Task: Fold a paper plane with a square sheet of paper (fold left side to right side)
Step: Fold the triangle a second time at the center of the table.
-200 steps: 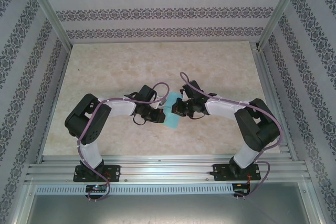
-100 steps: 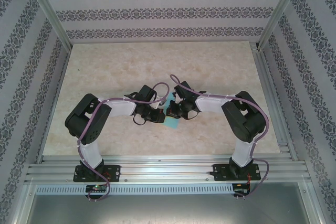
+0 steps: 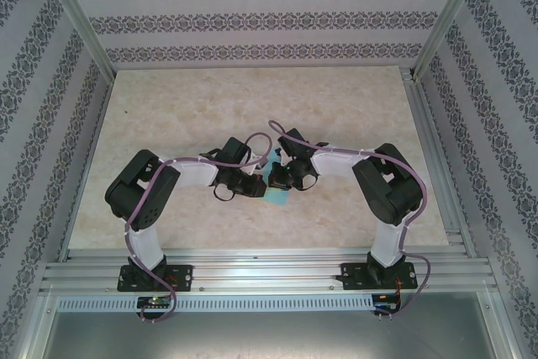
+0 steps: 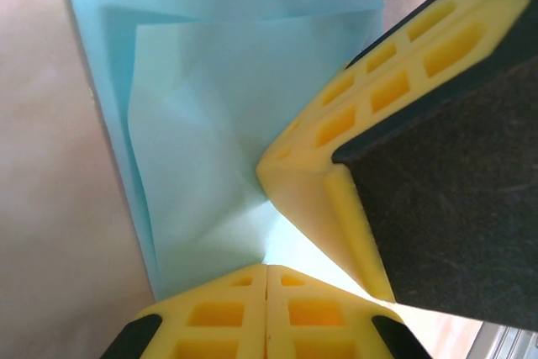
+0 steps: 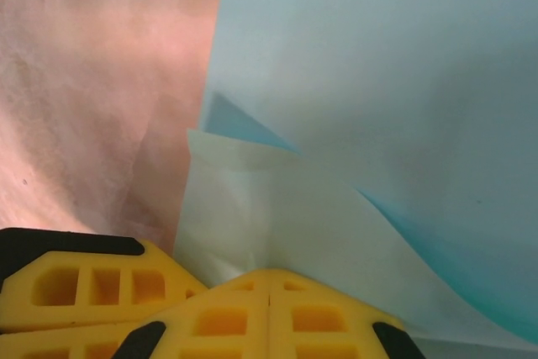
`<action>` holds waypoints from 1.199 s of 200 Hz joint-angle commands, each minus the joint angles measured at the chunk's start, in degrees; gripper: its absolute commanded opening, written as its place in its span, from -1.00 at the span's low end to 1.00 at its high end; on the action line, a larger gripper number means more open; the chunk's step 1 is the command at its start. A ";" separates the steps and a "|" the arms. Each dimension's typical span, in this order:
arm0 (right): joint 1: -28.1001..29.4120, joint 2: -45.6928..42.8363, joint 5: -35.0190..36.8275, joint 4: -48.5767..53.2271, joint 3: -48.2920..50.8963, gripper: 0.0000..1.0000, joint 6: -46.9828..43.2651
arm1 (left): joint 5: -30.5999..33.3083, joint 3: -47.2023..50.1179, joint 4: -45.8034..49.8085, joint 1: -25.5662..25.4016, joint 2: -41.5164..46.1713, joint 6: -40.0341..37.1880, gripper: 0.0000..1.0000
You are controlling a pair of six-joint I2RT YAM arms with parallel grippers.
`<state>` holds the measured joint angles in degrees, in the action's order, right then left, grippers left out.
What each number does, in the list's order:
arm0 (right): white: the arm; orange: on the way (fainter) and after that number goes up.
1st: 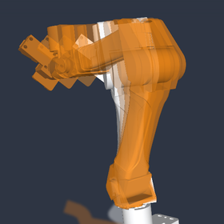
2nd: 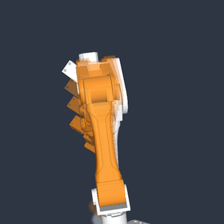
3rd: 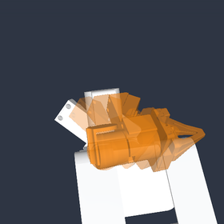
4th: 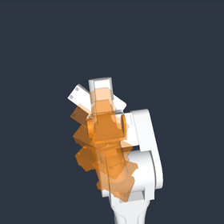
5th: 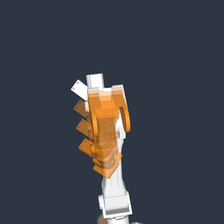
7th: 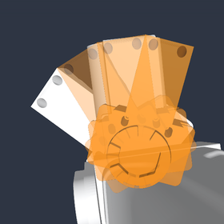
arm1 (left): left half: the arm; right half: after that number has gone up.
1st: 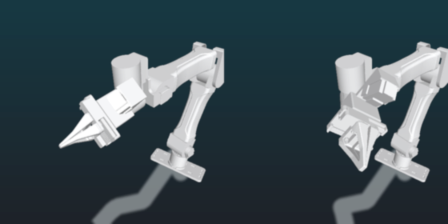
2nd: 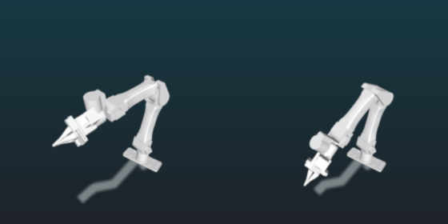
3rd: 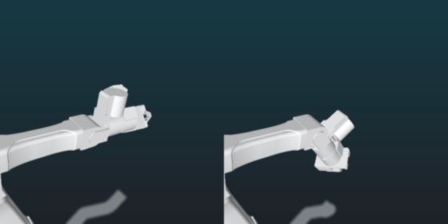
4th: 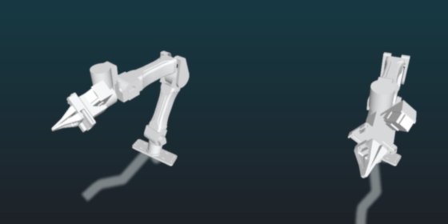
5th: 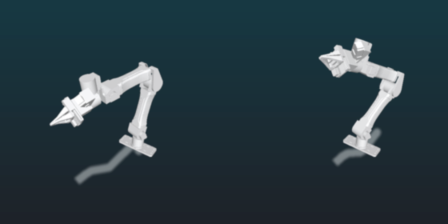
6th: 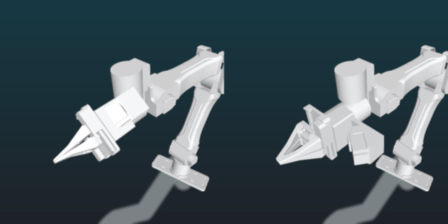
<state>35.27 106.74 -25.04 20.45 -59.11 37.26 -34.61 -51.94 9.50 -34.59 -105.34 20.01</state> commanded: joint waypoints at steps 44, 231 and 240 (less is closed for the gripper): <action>-5.50 -0.16 3.78 6.44 1.71 -0.99 -6.38 | 5.34 4.56 2.82 -1.54 -5.23 -0.17 -0.89; -9.62 -9.88 -0.31 6.83 1.93 -0.94 -5.30 | 4.79 4.03 2.98 -1.55 -4.82 -0.34 -0.89; -8.19 -8.98 -1.16 4.94 2.07 -0.94 -3.77 | 4.80 4.04 3.14 -1.58 -4.84 -0.40 -0.89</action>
<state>23.44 97.12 -24.01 29.43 -56.12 29.32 -35.68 -51.03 5.63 -35.03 -105.82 20.01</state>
